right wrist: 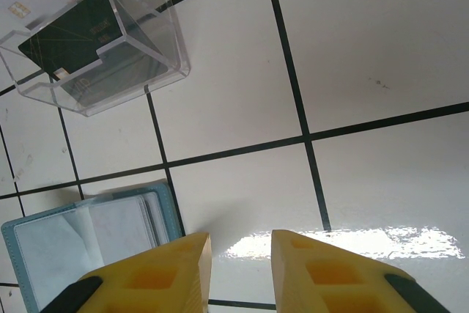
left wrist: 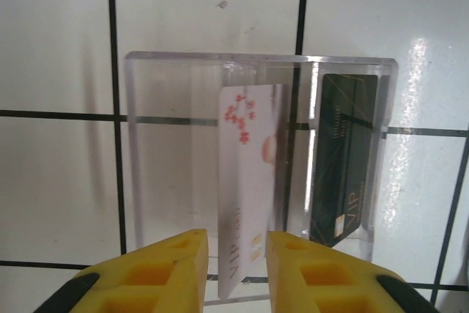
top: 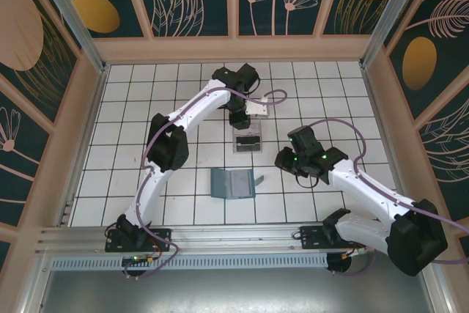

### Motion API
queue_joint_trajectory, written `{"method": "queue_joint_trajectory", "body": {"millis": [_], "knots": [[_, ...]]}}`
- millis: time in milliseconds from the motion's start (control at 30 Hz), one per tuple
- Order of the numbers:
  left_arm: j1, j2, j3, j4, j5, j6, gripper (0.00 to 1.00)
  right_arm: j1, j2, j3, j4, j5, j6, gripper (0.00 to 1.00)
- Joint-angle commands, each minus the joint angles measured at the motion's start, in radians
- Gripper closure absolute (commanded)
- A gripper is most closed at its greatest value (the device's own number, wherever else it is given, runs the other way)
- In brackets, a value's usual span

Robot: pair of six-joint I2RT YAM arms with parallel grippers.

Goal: Take the credit cards out of the card holder

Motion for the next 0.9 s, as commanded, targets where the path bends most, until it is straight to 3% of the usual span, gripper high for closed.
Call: {"method": "queue_joint_trajectory", "body": {"millis": [0,167,333,533,633,867], "knots": [[0.008,-0.033,0.017,0.018,-0.001,-0.004,0.69,-0.009,0.008,0.026,-0.007,0.003,-0.005,0.71],[0.008,-0.084,0.004,0.049,0.05,-0.02,0.68,-0.007,0.017,0.036,-0.001,-0.009,-0.011,0.71],[0.009,-0.199,-0.151,0.208,0.053,-0.122,0.68,0.008,0.028,0.043,0.013,-0.022,-0.015,0.71],[0.008,-0.374,-0.435,0.529,-0.007,-0.375,0.68,0.04,0.076,0.059,0.041,-0.06,-0.028,0.68],[0.008,-0.477,-0.582,0.677,-0.044,-0.562,0.68,0.068,0.111,0.071,0.05,-0.063,-0.034,0.66],[0.008,-0.642,-0.784,0.799,-0.102,-0.905,0.67,0.098,0.175,0.087,0.083,-0.081,-0.041,0.65]]}}
